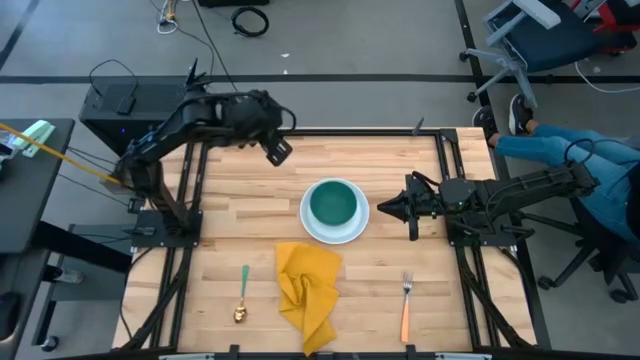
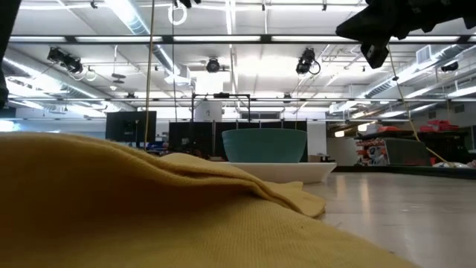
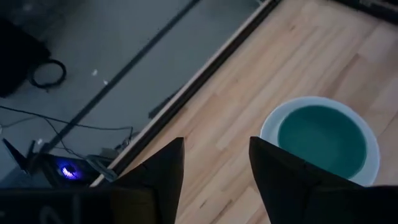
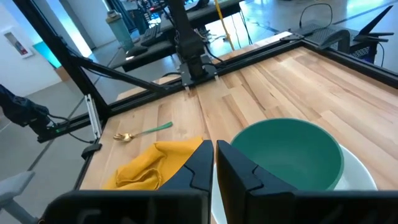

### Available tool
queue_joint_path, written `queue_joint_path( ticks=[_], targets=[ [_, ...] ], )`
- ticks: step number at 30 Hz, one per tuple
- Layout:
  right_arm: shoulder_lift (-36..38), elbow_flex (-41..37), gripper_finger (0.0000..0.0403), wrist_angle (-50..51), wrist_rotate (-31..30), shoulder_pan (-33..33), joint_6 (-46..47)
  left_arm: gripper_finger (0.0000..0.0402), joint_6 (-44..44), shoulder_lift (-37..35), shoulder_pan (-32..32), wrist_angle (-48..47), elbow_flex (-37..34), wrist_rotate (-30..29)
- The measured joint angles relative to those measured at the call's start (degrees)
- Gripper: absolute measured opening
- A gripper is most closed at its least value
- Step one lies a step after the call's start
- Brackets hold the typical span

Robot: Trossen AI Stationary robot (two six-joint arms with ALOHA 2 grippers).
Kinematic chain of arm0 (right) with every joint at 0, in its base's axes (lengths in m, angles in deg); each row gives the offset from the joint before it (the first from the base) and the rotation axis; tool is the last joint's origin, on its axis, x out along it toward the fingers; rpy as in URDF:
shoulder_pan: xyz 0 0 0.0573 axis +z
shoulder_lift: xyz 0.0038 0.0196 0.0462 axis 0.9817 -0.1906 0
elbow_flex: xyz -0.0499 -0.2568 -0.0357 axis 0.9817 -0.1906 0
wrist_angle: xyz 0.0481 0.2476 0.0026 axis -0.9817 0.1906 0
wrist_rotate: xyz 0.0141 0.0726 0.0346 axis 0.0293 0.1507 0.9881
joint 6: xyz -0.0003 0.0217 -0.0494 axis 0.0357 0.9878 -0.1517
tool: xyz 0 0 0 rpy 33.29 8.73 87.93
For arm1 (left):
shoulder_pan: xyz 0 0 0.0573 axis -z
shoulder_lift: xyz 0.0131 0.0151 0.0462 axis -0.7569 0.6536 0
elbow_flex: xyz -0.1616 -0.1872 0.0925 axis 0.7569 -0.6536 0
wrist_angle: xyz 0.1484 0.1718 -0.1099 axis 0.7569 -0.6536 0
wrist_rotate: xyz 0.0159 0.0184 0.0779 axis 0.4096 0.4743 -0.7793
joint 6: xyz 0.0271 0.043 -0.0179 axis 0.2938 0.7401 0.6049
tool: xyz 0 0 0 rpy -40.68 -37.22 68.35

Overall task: Set table place
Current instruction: Stack the green bowl on top of the white plate

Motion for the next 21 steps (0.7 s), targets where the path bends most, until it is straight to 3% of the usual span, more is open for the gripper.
queue_joint_path(
  ticks=[5,11,18,21],
  targets=[
    [0.00,0.00,0.0028,-0.02,0.00,0.00,-0.02,0.0183,-2.47,-0.22,4.68,2.71,-2.85,-4.01],
    [0.00,0.00,0.0028,0.00,0.00,0.02,-0.02,0.0181,2.59,-0.21,9.90,20.78,-19.53,-1.89],
    [0.00,0.02,0.0028,0.46,0.00,0.00,-0.02,0.0169,14.69,-0.14,13.35,53.34,-38.19,22.16],
    [0.00,0.02,0.0028,0.44,0.00,0.00,-0.02,0.0165,18.12,-0.16,13.58,58.66,-41.09,25.88]
  ],
)
